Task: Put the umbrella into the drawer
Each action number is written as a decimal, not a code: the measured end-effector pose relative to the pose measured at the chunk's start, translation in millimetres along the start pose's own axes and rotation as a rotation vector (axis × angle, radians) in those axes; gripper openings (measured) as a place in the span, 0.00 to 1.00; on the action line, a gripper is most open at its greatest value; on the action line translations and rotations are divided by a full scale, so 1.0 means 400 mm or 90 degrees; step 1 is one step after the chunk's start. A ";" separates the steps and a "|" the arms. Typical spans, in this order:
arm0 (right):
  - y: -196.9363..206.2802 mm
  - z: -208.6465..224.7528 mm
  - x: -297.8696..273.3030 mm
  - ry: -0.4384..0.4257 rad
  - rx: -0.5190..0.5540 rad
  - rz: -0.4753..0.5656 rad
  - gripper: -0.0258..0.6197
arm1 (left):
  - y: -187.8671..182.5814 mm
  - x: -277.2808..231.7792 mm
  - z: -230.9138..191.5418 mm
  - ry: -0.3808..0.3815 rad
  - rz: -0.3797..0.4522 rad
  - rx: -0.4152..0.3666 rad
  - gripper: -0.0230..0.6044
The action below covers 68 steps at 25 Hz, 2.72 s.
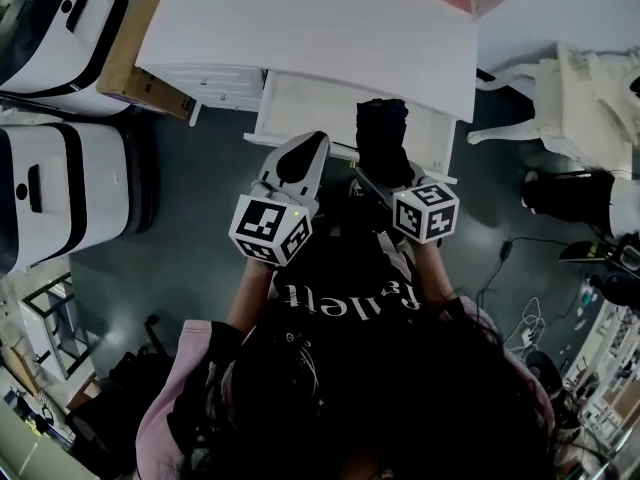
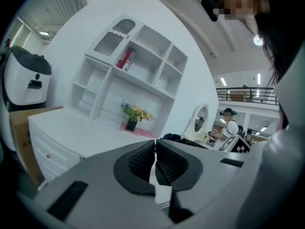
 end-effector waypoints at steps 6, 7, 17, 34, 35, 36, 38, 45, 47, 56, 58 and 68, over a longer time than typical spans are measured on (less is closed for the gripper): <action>-0.020 0.065 -0.106 -0.021 0.068 -0.070 0.48 | -0.001 -0.009 -0.070 -0.074 0.022 0.017 0.07; -0.024 0.075 -0.125 -0.025 0.086 -0.084 0.48 | -0.003 -0.011 -0.083 -0.089 0.024 0.017 0.07; -0.035 0.105 -0.309 -0.099 0.303 -0.202 0.48 | -0.027 -0.028 -0.137 -0.196 0.041 0.009 0.07; 0.130 0.184 -0.599 -0.113 0.393 -0.322 0.48 | 0.028 0.041 -0.191 -0.347 0.008 0.022 0.07; 0.138 0.190 -0.609 -0.104 0.389 -0.324 0.48 | 0.029 0.046 -0.190 -0.352 0.008 0.025 0.07; 0.146 0.197 -0.618 -0.094 0.384 -0.326 0.48 | 0.031 0.051 -0.188 -0.355 0.007 0.028 0.07; 0.161 0.215 -0.635 -0.072 0.373 -0.334 0.48 | 0.036 0.056 -0.181 -0.359 0.003 0.033 0.07; 0.172 0.295 -0.682 0.007 0.307 -0.336 0.48 | 0.060 0.052 -0.155 -0.359 -0.020 0.041 0.07; 0.173 0.307 -0.681 0.014 0.284 -0.334 0.48 | 0.063 0.057 -0.150 -0.360 -0.022 0.044 0.07; 0.175 0.306 -0.681 -0.020 0.272 -0.337 0.48 | 0.055 0.040 -0.147 -0.350 -0.017 0.047 0.07; 0.172 0.313 -0.677 -0.002 0.278 -0.334 0.48 | 0.055 0.034 -0.144 -0.346 -0.017 0.045 0.07; 0.088 0.298 -0.573 -0.008 0.220 -0.252 0.49 | 0.053 0.033 -0.129 -0.327 -0.020 0.035 0.07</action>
Point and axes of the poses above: the fingertips, and each gripper's own axes: x backward along the fingers, z to its right, y out of its underside, the point moved 3 cm from there along x, backward along the fingers, and after that the axes turned 10 degrees about y, right-handed, at the moved point
